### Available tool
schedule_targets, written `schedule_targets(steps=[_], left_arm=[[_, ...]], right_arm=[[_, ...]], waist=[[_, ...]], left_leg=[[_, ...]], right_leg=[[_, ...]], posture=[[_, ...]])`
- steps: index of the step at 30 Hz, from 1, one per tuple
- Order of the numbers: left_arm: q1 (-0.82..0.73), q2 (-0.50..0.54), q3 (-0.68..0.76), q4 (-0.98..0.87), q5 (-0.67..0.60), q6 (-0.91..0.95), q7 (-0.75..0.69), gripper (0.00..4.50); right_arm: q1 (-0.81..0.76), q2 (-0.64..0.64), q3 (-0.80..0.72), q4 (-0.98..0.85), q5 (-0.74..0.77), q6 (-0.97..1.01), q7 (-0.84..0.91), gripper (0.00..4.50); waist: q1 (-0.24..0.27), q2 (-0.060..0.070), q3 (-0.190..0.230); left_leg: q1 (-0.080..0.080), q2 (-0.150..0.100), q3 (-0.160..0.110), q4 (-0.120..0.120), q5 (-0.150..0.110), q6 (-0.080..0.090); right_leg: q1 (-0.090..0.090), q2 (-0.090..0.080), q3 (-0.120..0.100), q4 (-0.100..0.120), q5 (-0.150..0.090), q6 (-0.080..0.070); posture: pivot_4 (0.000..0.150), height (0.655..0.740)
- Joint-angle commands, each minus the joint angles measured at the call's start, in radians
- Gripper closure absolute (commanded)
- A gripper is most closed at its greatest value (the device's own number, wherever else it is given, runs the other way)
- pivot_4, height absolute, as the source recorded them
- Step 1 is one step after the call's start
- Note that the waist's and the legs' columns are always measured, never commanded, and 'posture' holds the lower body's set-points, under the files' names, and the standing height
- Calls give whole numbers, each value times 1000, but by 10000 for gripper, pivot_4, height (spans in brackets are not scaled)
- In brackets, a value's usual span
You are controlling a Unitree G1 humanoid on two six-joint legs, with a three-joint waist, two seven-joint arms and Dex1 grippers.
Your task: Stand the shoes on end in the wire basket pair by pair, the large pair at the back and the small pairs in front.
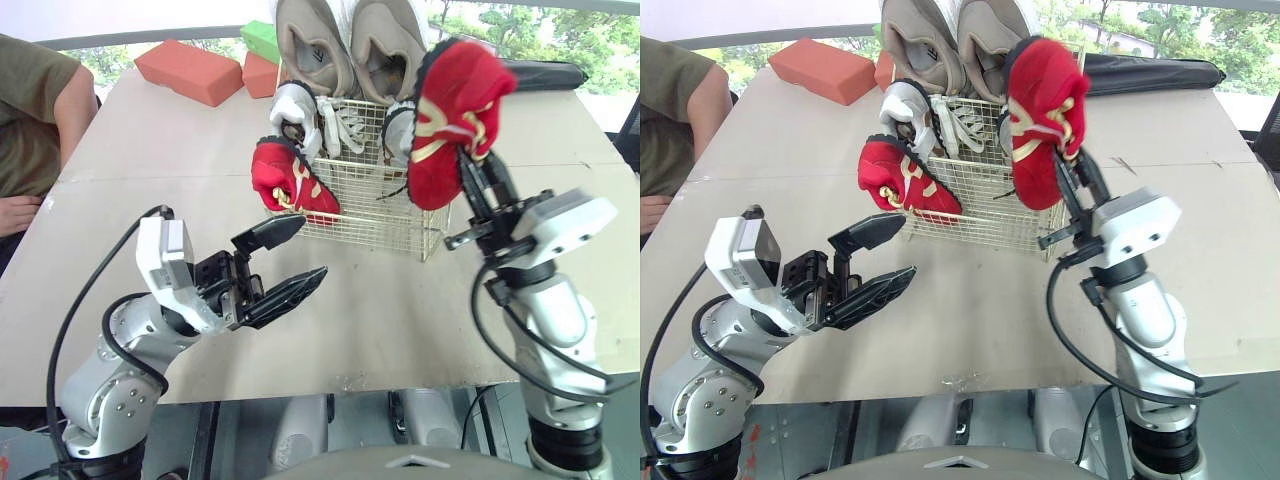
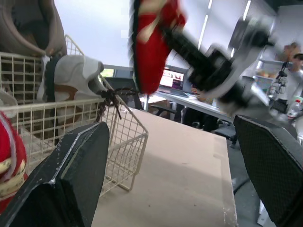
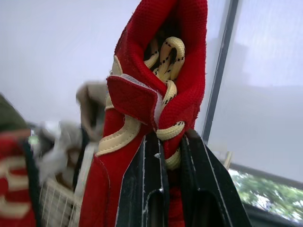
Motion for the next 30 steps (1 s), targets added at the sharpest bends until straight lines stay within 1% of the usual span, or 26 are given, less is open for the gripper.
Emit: schedule_targets(steps=[1,8,13,14,16,17,18,21,23,24,25,27,30], left_arm=[[47,21,58,-25,3,-16,11,0],[194,73,173,8,9,-29,-56,0],[227,71,209,11,8,-39,-55,0],[227,69,207,9,7,-38,-50,0],[226,66,202,3,5,-37,-41,0],[221,67,198,7,4,-35,-40,0],[216,68,195,12,4,-34,-40,0],[191,75,176,35,-10,-7,-26,0],[171,78,158,48,-10,8,-21,0],[159,77,149,55,-10,18,-15,0],[148,77,140,62,-8,23,-11,0],[140,80,125,74,3,31,-22,0],[128,85,106,97,17,34,-43,0]], right_arm=[[-3,42,34,50,-71,-154,-48,44913],[-22,90,56,248,-128,-343,-84,44913],[-45,124,66,382,-119,-411,-87,44913],[-42,134,67,407,-84,-420,-75,44913],[-26,124,73,442,-57,-444,-43,38021],[-8,116,78,457,-39,-460,-22,36872],[10,110,81,464,-22,-468,-6,30815],[88,50,90,419,85,-453,90,19194],[130,3,78,374,150,-429,143,9602],[149,-25,67,352,171,-423,164,6055],[165,-46,52,335,186,-413,174,317],[194,-83,29,299,230,-374,193,317],[216,-159,-14,235,250,-320,232,317]], waist=[[-1,0,0],[-4,-1,0],[-4,-2,-1],[-4,-2,-1],[-4,-3,-1],[-5,-3,-1],[-4,-3,-1],[2,-2,-1],[0,-3,-1],[0,-3,-1],[0,-3,-1],[-2,-3,-1],[-3,-3,0]], left_leg=[[0,0,0,0,0,0],[2,1,1,-1,0,0],[3,1,1,-1,0,0],[6,1,1,-1,0,0],[9,1,2,-2,0,0],[9,1,2,-2,0,0],[9,1,2,-2,0,0],[9,1,1,-2,0,0],[9,1,1,-2,0,0],[9,1,2,-2,0,0],[9,1,2,-2,0,0],[9,1,2,-2,0,1],[9,1,2,-2,-1,0]], right_leg=[[0,0,0,0,0,0],[0,0,0,0,0,0],[1,0,1,0,0,0],[4,0,1,0,0,0],[7,0,1,0,0,-1],[7,0,2,0,0,-1],[7,0,2,0,0,-1],[8,0,1,0,0,-1],[8,0,2,0,0,-1],[8,0,2,-1,0,-1],[8,-1,2,-1,0,-1],[8,0,2,-1,0,-1],[7,1,2,0,-1,-1]], posture=[[1500,7400],[1500,7400],[1500,7400],[1500,7400],[1500,7400],[1500,7400],[1500,7400],[1500,7400],[1500,7400],[1500,7400],[1500,7400],[1500,7400],[1500,7400]])
